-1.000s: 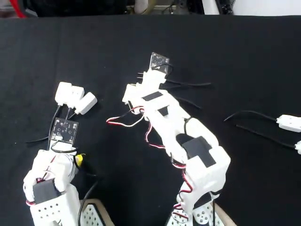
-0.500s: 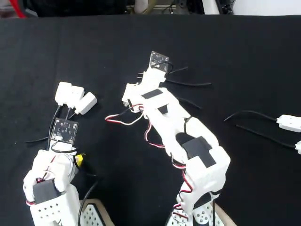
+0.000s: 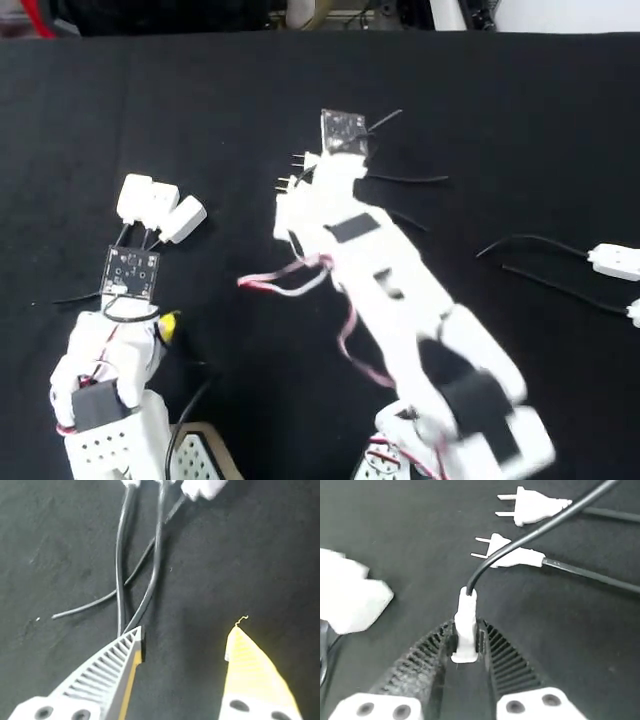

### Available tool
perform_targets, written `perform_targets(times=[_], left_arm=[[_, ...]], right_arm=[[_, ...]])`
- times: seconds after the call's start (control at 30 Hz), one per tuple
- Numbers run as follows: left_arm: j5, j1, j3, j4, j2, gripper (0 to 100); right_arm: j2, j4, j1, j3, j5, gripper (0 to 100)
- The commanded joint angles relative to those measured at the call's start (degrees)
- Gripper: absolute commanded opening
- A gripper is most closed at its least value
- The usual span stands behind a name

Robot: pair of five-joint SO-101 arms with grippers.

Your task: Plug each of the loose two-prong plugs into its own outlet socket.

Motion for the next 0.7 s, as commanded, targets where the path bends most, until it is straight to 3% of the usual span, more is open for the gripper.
perform_targets(times=[0.0,0.1,0.23,0.43,0.67], left_arm=[[8.9,7.8,-1.9,-3.5,0.0,27],[13.2,16.0,-2.6,-6.3,0.0,27],[18.7,26.3,-2.1,-15.6,0.0,27],[25.6,45.4,3.8,-33.7,0.2,27],[25.5,52.6,4.9,-45.7,0.4,20]], right_arm=[[-19.0,0.2,-3.8,8.8,2.5,1.1],[-34.5,0.4,-5.5,17.1,3.3,1.1],[-52.6,7.3,-0.8,22.0,4.9,1.1],[-64.2,8.2,1.9,27.1,5.6,1.1],[-69.4,14.4,2.1,26.4,8.1,1.1]])
